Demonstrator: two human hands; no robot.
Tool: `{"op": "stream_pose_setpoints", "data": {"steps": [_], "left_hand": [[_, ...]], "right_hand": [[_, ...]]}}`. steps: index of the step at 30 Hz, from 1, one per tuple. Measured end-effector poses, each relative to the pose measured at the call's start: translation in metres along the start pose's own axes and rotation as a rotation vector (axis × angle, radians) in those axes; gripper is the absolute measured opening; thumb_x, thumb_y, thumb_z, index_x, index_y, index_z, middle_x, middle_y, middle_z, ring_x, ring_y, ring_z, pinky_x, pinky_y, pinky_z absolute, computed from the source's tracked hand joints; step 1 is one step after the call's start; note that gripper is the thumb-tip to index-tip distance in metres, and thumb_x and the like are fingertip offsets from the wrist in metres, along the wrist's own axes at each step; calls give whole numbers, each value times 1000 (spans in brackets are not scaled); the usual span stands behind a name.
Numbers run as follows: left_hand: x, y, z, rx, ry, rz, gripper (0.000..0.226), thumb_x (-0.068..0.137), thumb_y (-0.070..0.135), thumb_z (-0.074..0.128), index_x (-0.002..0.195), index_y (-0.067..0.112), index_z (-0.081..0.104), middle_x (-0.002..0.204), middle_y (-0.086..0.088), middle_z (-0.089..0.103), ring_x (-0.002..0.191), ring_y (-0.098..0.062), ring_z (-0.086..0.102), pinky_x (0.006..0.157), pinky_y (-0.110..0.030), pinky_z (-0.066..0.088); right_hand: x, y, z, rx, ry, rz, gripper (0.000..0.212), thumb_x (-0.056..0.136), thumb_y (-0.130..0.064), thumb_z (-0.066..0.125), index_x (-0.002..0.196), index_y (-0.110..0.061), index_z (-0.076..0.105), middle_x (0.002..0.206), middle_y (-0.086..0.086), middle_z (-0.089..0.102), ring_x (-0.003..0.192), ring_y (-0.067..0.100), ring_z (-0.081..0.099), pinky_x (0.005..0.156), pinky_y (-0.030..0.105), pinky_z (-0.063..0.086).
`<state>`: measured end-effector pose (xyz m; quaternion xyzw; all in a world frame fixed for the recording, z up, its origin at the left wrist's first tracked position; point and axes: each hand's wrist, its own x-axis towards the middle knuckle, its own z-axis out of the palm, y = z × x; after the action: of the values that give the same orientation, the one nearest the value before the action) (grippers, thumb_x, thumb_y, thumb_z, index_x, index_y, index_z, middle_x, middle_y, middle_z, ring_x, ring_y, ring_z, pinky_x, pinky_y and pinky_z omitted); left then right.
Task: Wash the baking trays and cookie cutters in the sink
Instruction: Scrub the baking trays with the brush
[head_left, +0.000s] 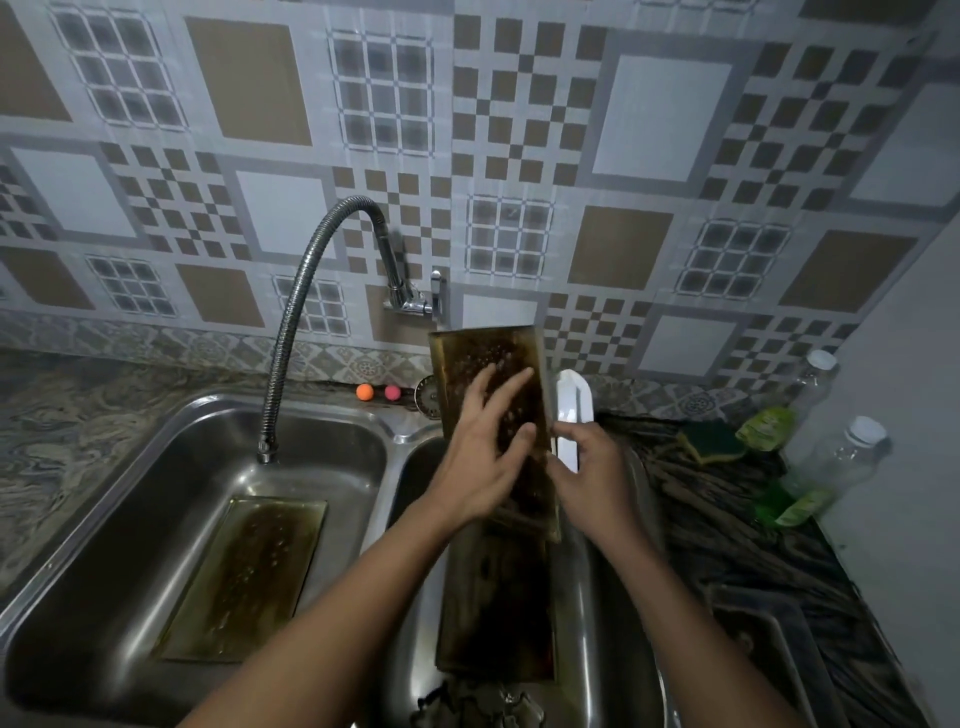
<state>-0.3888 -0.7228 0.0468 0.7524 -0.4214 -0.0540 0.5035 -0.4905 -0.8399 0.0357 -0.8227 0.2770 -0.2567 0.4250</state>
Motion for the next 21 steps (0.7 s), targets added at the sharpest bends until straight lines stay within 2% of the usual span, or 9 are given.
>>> {"op": "stream_pose_setpoints", "data": {"steps": [2,5,8,10,13,15,18,20,21], "left_hand": [[0,5,1,-45,-24,-14,58,101,25,48,150,46,26,164,1,8,151,-6,-3,118,-37,16],[-2,5,-3,-91,21,-19,63,99,24,43,154,40,18,165,5,8,150,-3,-6,119,-34,12],[-6,3,-6,-143,48,42,65,101,23,40,157,31,9,164,12,12,151,-7,6,122,-40,15],[-6,0,-5,-139,66,35,61,101,28,38,157,31,12,162,13,18,150,-8,14,122,-46,20],[-3,-3,-7,-168,140,-37,59,99,34,38,155,31,21,158,16,29,147,-4,23,120,-45,26],[-3,-2,-10,-217,183,-73,57,99,29,40,154,29,23,156,16,31,144,-2,30,119,-43,29],[-2,-2,-15,-302,238,-146,60,101,16,45,154,33,23,156,0,38,140,-16,40,116,-45,34],[-2,-6,-20,-336,272,-183,70,97,4,49,153,37,25,157,9,33,143,-10,35,117,-44,33],[-1,-10,-22,-351,285,-191,75,93,0,50,152,40,26,156,12,34,142,-13,37,116,-47,35]], "right_hand": [[-4,-4,7,-10,17,-34,33,83,-12,73,115,-17,68,116,-2,62,107,15,60,86,22,46],[-9,-10,13,-63,36,-86,32,83,-13,72,114,-19,69,118,-2,62,105,14,60,84,21,46],[-12,-16,19,-115,35,-165,30,84,-21,71,114,-23,69,112,-5,60,99,14,61,79,26,50],[-16,-21,25,-161,9,-210,32,85,-24,68,117,-24,67,110,-4,58,97,17,61,77,33,53],[-16,-27,32,-213,-11,-249,37,84,-24,68,122,-24,65,109,-3,56,96,20,60,76,36,53],[-16,-30,34,-212,-29,-281,40,82,-24,71,122,-25,65,108,-3,55,96,19,60,77,35,53],[-16,-31,32,-169,-77,-272,45,80,-31,74,124,-25,65,106,-8,55,91,10,60,76,27,52],[-17,-28,26,-107,-57,-246,40,81,-34,73,120,-26,67,110,-12,56,89,4,61,76,21,51],[-16,-25,20,-88,-30,-243,32,83,-32,72,114,-27,69,113,-13,58,92,4,61,78,18,50]]}}
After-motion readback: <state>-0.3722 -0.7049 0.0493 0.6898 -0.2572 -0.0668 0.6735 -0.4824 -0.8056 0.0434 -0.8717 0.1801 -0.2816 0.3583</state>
